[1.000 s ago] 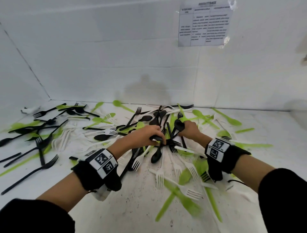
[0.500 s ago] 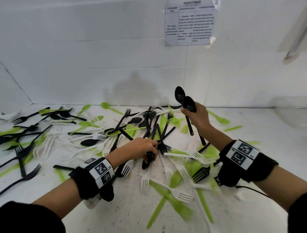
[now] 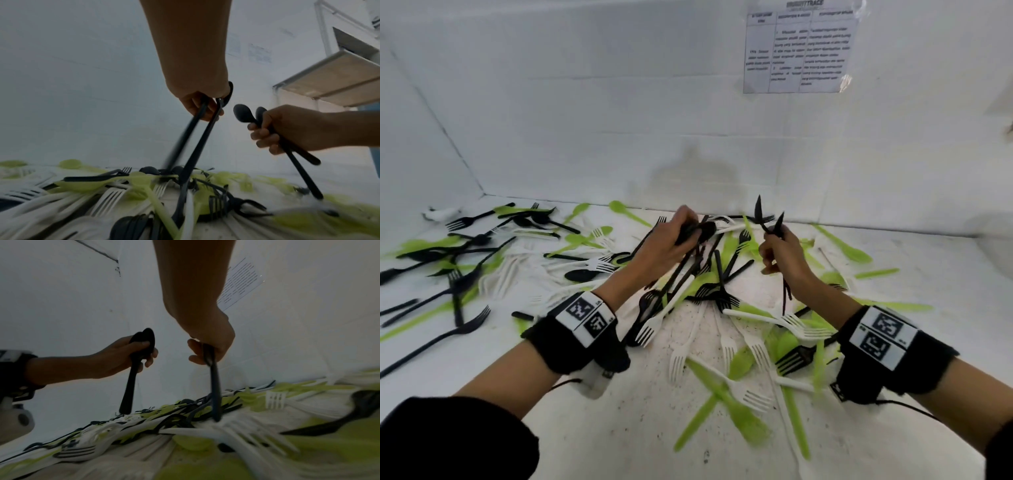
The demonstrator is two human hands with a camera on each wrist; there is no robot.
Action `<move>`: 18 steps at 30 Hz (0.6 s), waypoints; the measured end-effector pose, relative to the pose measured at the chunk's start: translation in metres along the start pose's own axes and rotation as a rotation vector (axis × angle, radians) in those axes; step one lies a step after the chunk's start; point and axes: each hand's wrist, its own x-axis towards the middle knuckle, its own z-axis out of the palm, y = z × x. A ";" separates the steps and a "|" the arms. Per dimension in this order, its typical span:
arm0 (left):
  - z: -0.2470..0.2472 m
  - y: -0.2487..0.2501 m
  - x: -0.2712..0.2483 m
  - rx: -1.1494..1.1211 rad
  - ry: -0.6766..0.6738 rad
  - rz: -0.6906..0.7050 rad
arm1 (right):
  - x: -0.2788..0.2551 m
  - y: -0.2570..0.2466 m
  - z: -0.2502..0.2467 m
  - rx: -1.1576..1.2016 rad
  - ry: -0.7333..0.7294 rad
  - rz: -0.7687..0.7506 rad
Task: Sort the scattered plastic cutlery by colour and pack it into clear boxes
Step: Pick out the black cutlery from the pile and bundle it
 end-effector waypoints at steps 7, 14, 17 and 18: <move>-0.033 0.015 -0.017 -0.260 0.197 -0.108 | -0.010 0.012 0.047 -0.112 -0.151 0.073; -0.057 0.016 -0.047 -0.158 0.183 -0.193 | -0.009 0.010 0.081 -0.067 -0.262 0.122; -0.065 0.005 -0.055 -0.100 0.215 -0.179 | -0.003 0.012 0.091 -0.131 -0.307 0.101; -0.068 0.001 -0.056 -0.076 0.224 -0.165 | -0.001 0.014 0.094 -0.165 -0.314 0.093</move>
